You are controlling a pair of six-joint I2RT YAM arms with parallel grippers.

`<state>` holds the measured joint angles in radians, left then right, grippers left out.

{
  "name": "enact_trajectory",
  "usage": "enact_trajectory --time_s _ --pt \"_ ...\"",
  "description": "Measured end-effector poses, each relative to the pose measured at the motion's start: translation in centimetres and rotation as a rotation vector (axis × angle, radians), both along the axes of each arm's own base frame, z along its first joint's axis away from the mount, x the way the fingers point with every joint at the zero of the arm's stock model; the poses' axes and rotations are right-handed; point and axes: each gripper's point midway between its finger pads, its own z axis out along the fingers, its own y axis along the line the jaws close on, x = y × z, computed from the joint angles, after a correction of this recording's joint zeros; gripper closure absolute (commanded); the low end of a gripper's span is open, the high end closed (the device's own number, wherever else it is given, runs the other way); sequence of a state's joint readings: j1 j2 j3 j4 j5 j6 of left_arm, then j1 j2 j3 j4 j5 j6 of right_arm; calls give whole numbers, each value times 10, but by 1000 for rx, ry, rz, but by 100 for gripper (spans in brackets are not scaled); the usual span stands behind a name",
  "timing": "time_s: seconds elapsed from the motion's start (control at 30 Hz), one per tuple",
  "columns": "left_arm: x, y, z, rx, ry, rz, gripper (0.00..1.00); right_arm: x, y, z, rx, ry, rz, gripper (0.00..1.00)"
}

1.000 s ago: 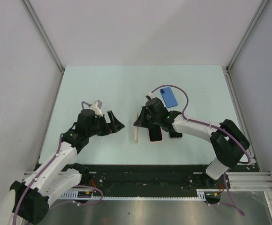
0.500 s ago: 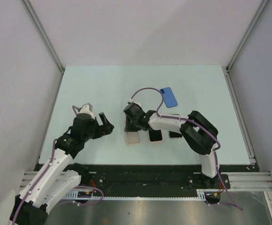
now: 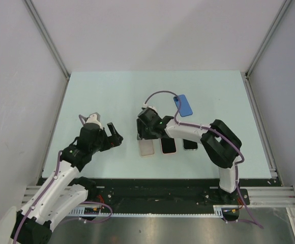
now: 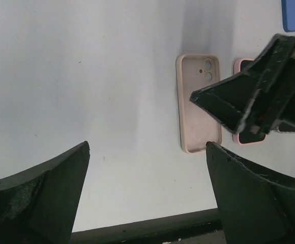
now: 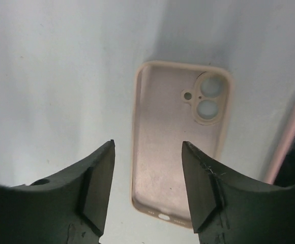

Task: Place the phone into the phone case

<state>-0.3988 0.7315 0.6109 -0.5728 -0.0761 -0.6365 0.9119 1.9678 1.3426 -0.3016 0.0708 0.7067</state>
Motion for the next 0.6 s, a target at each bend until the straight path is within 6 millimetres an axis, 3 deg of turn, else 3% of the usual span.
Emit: enact_trajectory --time_s 0.1,0.13,0.27,0.37,0.5,0.6 --pt "0 0 1 -1 -4 -1 0 13 -12 26 11 -55 17 18" --pt "0 0 2 -2 -7 -1 0 22 -19 38 16 -88 24 1" --pt "0 0 5 -8 -19 -2 0 67 -62 81 2 -227 12 0" --pt "0 -1 6 -13 -26 -4 0 110 -113 98 -62 -311 -25 0" --pt "1 -2 7 -17 -27 -8 0 151 -179 97 -180 -346 -64 0" --pt "1 -3 7 -19 -30 -10 0 178 -209 87 -226 -318 -61 0"
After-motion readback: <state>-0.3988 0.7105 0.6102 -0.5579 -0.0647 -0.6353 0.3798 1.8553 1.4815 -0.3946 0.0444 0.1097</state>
